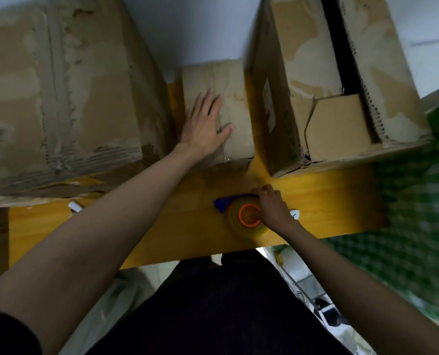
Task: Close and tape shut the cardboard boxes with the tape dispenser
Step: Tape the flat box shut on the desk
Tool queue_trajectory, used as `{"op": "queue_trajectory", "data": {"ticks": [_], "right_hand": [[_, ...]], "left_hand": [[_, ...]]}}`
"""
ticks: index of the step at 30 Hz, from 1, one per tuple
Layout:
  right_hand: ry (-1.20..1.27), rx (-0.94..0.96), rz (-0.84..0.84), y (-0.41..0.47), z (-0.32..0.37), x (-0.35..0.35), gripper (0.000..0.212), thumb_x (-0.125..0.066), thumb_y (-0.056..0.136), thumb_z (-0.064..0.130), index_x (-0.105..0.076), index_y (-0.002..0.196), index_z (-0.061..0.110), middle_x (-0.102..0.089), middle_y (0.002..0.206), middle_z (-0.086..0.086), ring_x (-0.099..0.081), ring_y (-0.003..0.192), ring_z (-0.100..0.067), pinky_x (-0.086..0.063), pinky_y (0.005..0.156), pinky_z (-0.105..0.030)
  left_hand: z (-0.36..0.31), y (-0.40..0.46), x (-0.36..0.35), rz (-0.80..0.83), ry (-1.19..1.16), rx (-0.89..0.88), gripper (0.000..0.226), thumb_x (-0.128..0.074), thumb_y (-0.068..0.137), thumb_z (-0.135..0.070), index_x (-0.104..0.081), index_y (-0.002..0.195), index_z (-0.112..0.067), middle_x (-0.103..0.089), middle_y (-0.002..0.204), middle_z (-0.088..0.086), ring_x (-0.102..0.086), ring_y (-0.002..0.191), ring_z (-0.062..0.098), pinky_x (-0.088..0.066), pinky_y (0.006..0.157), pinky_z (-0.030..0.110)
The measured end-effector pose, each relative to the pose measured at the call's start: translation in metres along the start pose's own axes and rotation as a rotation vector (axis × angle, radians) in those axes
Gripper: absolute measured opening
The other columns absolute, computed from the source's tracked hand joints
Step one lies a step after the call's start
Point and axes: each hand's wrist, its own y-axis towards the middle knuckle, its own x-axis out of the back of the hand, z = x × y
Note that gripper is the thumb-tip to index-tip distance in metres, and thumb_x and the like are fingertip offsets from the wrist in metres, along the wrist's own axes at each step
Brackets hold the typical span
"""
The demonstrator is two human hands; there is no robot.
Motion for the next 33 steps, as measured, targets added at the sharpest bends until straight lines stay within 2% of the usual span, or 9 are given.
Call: {"op": "queue_trajectory", "data": {"ticks": [4, 10, 16, 18, 20, 22, 26, 30, 33], "right_hand": [[-0.059, -0.020, -0.016, 0.007, -0.004, -0.018, 0.048, -0.053, 0.099, 0.013, -0.039, 0.144, 0.020, -0.038, 0.137, -0.017, -0.046, 0.116, -0.043, -0.043, 0.073, -0.046], [-0.068, 0.009, -0.121, 0.011, 0.004, -0.027, 0.053, -0.048, 0.101, 0.006, -0.028, 0.149, 0.015, -0.045, 0.128, -0.020, -0.058, 0.095, -0.042, -0.038, 0.064, -0.043], [0.370, 0.046, -0.278, -0.040, -0.013, -0.035, 0.033, -0.061, 0.087, 0.005, -0.034, 0.105, 0.013, -0.044, 0.086, -0.006, -0.048, 0.067, -0.038, -0.030, 0.050, -0.040], [0.491, 0.022, -0.346, -0.067, -0.018, -0.030, 0.037, -0.062, 0.082, 0.003, -0.034, 0.102, 0.017, -0.040, 0.078, 0.000, -0.042, 0.058, -0.026, -0.025, 0.050, -0.035], [0.579, 0.057, -0.422, -0.095, -0.021, -0.022, 0.046, -0.066, 0.078, 0.001, -0.040, 0.110, 0.020, -0.047, 0.085, 0.001, -0.046, 0.063, -0.015, -0.031, 0.053, -0.034], [0.633, 0.133, -0.496, -0.118, -0.023, -0.010, 0.060, -0.068, 0.078, 0.000, -0.046, 0.128, 0.023, -0.052, 0.109, 0.001, -0.052, 0.086, -0.006, -0.044, 0.066, -0.029], [0.681, 0.181, -0.583, -0.147, -0.017, 0.013, 0.072, -0.070, 0.078, -0.005, -0.049, 0.142, 0.021, -0.049, 0.115, -0.005, -0.049, 0.099, 0.007, -0.039, 0.075, -0.005], [0.743, 0.223, -0.636, -0.156, -0.005, 0.036, 0.060, -0.071, 0.078, 0.005, -0.049, 0.129, 0.024, -0.053, 0.116, 0.002, -0.052, 0.101, -0.005, -0.042, 0.080, -0.016], [0.826, 0.230, -0.624, -0.158, 0.005, 0.052, 0.057, -0.072, 0.081, 0.000, -0.045, 0.120, 0.031, -0.059, 0.105, 0.015, -0.060, 0.092, -0.008, -0.047, 0.069, -0.025]], "left_hand": [[0.006, -0.012, 0.002, 0.076, 0.032, -0.014, 0.080, -0.034, 0.101, -0.061, -0.002, 0.162, -0.020, 0.006, 0.170, 0.004, 0.008, 0.156, 0.024, 0.007, 0.122, 0.040], [0.010, -0.022, 0.006, 0.135, 0.042, -0.003, 0.082, -0.033, 0.101, -0.062, 0.000, 0.162, -0.019, 0.006, 0.170, 0.005, 0.007, 0.156, 0.025, -0.001, 0.127, 0.043], [0.008, -0.034, 0.008, 0.129, 0.021, 0.056, 0.082, -0.043, 0.098, -0.061, -0.010, 0.162, -0.021, 0.000, 0.170, 0.002, 0.001, 0.156, 0.024, -0.002, 0.123, 0.057], [0.005, -0.043, 0.006, 0.134, -0.012, 0.067, 0.079, -0.044, 0.098, -0.059, -0.015, 0.161, -0.021, -0.002, 0.170, 0.001, -0.002, 0.156, 0.025, -0.006, 0.122, 0.061], [0.004, -0.050, 0.005, 0.129, -0.039, 0.043, 0.071, -0.044, 0.100, -0.053, -0.022, 0.159, -0.020, -0.007, 0.170, 0.002, -0.007, 0.155, 0.027, -0.015, 0.120, 0.060], [0.004, -0.059, 0.004, 0.111, -0.027, -0.003, 0.062, -0.042, 0.103, -0.047, -0.030, 0.156, -0.017, -0.015, 0.168, 0.005, -0.015, 0.152, 0.031, -0.025, 0.119, 0.054], [-0.001, -0.088, -0.005, 0.102, 0.022, -0.039, 0.050, -0.040, 0.105, -0.033, -0.038, 0.154, -0.019, -0.024, 0.165, 0.004, -0.022, 0.146, 0.034, -0.036, 0.111, 0.055], [-0.002, -0.113, -0.018, 0.185, 0.064, -0.103, 0.057, -0.045, 0.101, -0.012, -0.033, 0.156, -0.022, -0.023, 0.161, 0.006, -0.022, 0.145, 0.036, -0.033, 0.113, 0.054], [0.005, -0.119, -0.013, 0.290, 0.039, -0.232, 0.073, -0.058, 0.089, 0.001, -0.038, 0.154, -0.024, -0.028, 0.154, 0.006, -0.027, 0.142, 0.035, -0.030, 0.115, 0.050]]}}
